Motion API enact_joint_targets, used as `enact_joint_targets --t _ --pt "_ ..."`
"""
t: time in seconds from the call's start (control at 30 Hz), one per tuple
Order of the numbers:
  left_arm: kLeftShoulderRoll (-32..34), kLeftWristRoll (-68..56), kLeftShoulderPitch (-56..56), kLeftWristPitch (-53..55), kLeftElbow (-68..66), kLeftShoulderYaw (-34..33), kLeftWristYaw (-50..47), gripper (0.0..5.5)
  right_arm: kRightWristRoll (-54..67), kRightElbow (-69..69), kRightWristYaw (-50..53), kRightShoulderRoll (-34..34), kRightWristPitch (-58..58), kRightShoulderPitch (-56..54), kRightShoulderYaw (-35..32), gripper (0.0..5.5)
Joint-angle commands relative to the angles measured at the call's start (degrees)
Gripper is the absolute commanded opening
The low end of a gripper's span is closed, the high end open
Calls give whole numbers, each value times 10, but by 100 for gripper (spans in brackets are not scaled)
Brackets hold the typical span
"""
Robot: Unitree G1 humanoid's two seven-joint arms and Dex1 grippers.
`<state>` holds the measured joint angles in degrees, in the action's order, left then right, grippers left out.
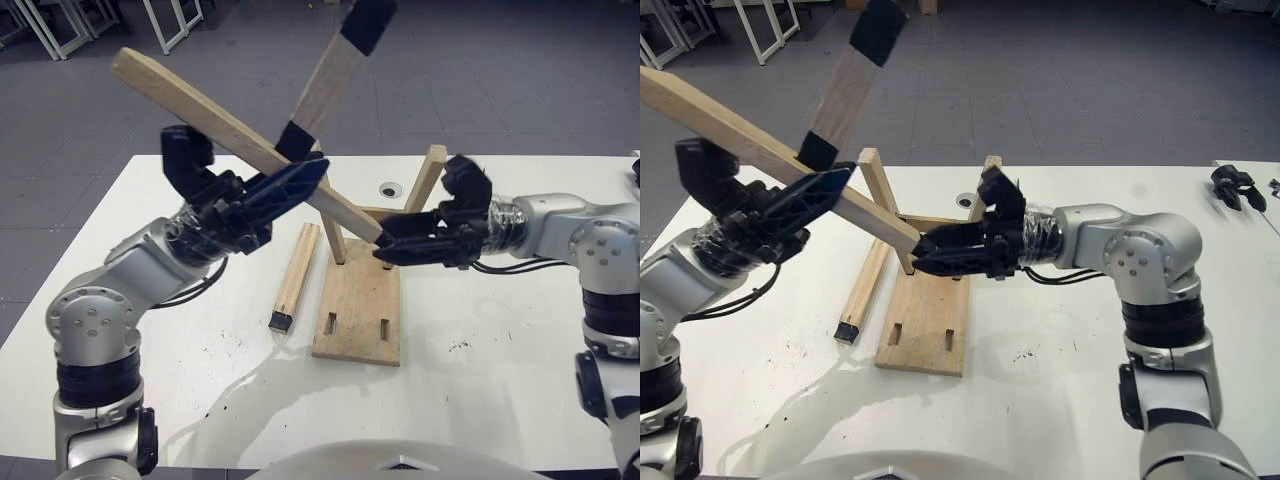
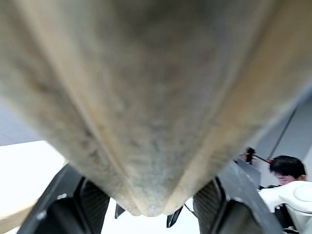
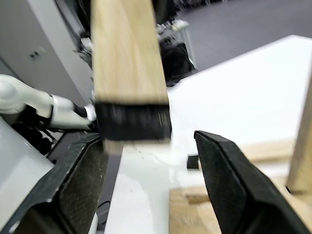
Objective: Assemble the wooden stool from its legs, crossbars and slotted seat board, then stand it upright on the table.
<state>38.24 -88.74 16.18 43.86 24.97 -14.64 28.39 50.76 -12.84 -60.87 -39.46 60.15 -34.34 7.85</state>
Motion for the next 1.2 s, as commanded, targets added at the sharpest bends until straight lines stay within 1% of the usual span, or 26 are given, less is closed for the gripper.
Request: enact_joint_targets --t 0.03,0.13,0.3,0.37,0.5,0.6,0.7,0.8,0.9,1.0,1.07,1.2 --pt "67 119 -29 -11 0 -4 128 204 -139 -7 -54 -69 -116 35 89 306" --pt "89 249 -46 -65 -9 43 227 204 -258 -18 -62 -78 -219 44 162 306" --pt "73 408 -58 -149 -45 113 287 204 -406 -28 -39 -59 -323 65 251 306" --pt "71 436 -72 -166 -49 126 305 204 -442 -31 -37 -53 -345 69 272 306" --pt "60 455 -81 -176 -55 134 328 204 -525 -29 -29 -37 -387 73 317 306" --pt "56 462 -82 -177 -55 138 341 204 -611 -25 -12 -51 -447 79 340 306" --pt "52 469 -86 -178 -54 143 349 204 -677 -10 1 -67 -516 67 335 306" --pt "36 485 -93 -184 -50 158 343 204 -703 9 12 -62 -561 60 317 306" --pt "5 505 -94 -194 -55 177 328 204 -716 28 22 -57 -603 57 295 306" --pt "-28 536 -89 -205 -73 197 302 204 -671 -8 -1 -51 -566 55 247 306" --pt "-38 551 -98 -211 -75 208 297 204 -651 -32 -14 -56 -538 50 215 306" --pt "-46 574 -101 -224 -95 219 305 204 -639 -60 -29 -68 -502 49 175 306"
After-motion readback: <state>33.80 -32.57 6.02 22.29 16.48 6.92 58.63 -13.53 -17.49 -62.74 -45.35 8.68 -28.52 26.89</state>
